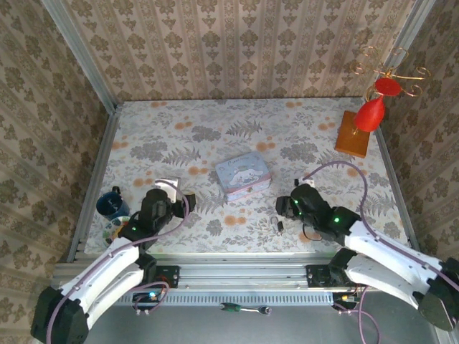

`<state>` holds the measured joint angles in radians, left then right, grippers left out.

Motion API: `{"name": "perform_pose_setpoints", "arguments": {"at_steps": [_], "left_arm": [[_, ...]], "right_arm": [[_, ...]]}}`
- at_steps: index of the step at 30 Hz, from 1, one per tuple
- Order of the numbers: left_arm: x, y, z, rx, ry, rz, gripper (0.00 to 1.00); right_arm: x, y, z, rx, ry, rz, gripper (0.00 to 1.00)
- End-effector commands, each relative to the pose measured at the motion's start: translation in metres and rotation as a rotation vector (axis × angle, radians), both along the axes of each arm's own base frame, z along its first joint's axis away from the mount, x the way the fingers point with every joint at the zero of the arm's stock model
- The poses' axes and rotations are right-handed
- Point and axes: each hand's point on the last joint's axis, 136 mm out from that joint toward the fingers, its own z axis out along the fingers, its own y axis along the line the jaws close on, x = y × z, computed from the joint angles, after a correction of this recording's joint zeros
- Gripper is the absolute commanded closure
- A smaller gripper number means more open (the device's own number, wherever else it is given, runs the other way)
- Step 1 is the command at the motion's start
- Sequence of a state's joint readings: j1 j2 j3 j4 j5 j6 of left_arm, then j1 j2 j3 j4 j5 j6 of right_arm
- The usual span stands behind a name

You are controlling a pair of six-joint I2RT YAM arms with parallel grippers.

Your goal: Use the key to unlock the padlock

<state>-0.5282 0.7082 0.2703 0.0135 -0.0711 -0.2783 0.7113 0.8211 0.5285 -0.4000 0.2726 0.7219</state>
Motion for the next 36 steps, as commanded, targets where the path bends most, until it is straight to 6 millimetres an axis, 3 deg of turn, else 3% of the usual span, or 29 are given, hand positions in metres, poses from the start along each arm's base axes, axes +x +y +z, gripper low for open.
{"name": "perform_pose_setpoints", "arguments": {"at_steps": [1, 2, 3, 8, 14, 23, 24, 26, 30, 36], "left_arm": [[0.014, -0.006, 0.032, -0.058, -0.042, 0.017, 0.06], [0.016, -0.006, 0.036, -0.058, -0.039, 0.025, 0.0], [0.019, -0.006, 0.04, -0.058, -0.037, 0.033, 0.0], [0.025, -0.004, 0.05, -0.06, -0.048, 0.065, 0.0], [0.041, 0.031, 0.044, 0.063, -0.106, 0.247, 0.0], [0.064, 0.057, 0.06, 0.174, -0.311, 0.343, 0.0], [0.068, 0.07, 0.061, 0.162, -0.33, 0.395, 0.0], [0.07, 0.075, 0.066, 0.147, -0.404, 0.412, 0.0], [0.065, 0.064, 0.076, 0.191, -0.602, 0.278, 0.0], [0.079, 0.071, 0.054, 0.339, -0.544, 0.261, 0.0]], "right_arm": [[0.018, -0.027, 0.039, -0.001, -0.195, -0.145, 0.22], [0.02, -0.031, 0.047, 0.012, -0.242, -0.168, 0.04], [0.021, -0.035, 0.052, 0.022, -0.278, -0.189, 0.0], [0.018, -0.041, 0.05, 0.041, -0.367, -0.18, 0.0], [0.01, -0.055, 0.05, 0.034, -0.462, -0.189, 0.0], [0.007, -0.06, 0.061, 0.053, -0.624, -0.169, 0.0], [0.006, -0.061, 0.064, 0.05, -0.643, -0.169, 0.0], [0.005, -0.063, 0.068, 0.031, -0.669, -0.169, 0.0], [0.005, -0.066, 0.077, -0.015, -0.712, -0.157, 0.0], [0.007, -0.067, 0.084, -0.165, -0.77, -0.107, 0.0]]}}
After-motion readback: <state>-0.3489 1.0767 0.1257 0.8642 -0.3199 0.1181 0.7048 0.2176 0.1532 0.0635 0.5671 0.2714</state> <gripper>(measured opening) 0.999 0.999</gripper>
